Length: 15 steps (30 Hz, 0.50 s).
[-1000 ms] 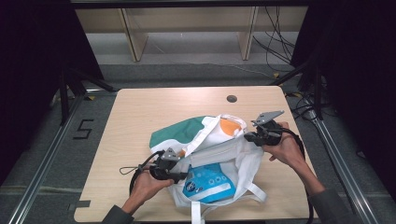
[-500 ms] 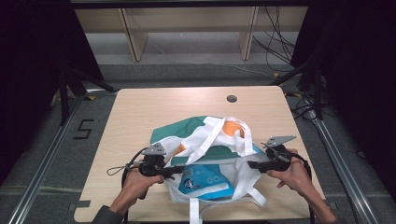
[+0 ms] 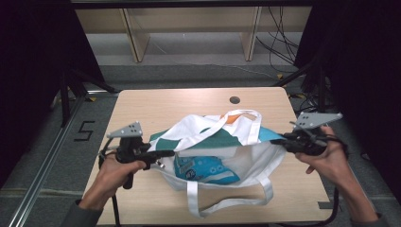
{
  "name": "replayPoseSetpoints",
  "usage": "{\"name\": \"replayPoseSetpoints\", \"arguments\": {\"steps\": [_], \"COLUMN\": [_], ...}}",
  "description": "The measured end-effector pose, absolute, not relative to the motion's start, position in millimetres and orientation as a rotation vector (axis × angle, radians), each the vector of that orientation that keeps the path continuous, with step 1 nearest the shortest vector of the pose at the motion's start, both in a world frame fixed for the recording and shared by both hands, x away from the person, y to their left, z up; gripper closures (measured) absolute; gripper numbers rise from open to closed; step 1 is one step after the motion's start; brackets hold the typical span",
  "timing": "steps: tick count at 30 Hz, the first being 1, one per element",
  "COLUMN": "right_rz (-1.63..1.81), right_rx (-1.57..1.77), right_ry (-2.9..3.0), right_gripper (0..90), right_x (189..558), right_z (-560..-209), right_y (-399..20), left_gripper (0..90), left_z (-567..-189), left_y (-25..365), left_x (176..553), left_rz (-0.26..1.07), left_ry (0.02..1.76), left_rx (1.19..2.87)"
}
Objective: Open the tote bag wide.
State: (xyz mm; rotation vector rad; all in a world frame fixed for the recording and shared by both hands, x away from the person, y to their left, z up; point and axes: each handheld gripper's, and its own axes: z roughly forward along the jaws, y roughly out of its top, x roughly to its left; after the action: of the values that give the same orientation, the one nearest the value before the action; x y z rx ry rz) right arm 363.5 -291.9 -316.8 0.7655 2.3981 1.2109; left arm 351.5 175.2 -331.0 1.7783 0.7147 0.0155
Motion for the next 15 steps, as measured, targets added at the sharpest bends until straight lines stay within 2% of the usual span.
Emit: {"name": "replayPoseSetpoints", "arguments": {"steps": [1, 2, 3, 5, 6, 7, 8, 11, 15], "right_rz": [1.211, 1.255, 1.257, 1.273, 1.289, 1.289, 1.282, 1.209, 1.193], "right_rx": [0.765, 0.764, 0.734, 0.737, 0.74, 0.74, 0.75, 0.782, 0.797], "right_ry": [2.398, 2.318, 2.288, 2.251, 2.221, 2.221, 2.222, 2.245, 2.28], "right_gripper": [86.8, 86.9, 87.1, 87.3, 87.3, 87.3, 87.3, 87.3, 87.3], "right_x": [363, 367, 371, 380, 388, 388, 403, 427, 444], "right_z": [-317, -292, -283, -262, -254, -254, -243, -243, -248], "right_y": [-292, -293, -295, -293, -291, -291, -287, -277, -266], "left_gripper": [86.8, 86.8, 86.7, 86.7, 86.6, 86.6, 86.5, 86.4, 86.3], "left_z": [-331, -317, -299, -291, -286, -286, -293, -315, -333], "left_y": [175, 176, 177, 178, 181, 181, 185, 199, 207], "left_x": [351, 356, 367, 376, 395, 395, 415, 442, 456], "left_rz": [0.015, 0.008, 0.021, 0.022, 0.036, 0.036, 0.058, 0.028, 0.013], "left_ry": [0.715, 0.692, 0.672, 0.686, 0.732, 0.732, 0.794, 0.88, 0.935], "left_rx": [1.778, 1.75, 1.723, 1.707, 1.696, 1.696, 1.713, 1.652, 1.642]}}
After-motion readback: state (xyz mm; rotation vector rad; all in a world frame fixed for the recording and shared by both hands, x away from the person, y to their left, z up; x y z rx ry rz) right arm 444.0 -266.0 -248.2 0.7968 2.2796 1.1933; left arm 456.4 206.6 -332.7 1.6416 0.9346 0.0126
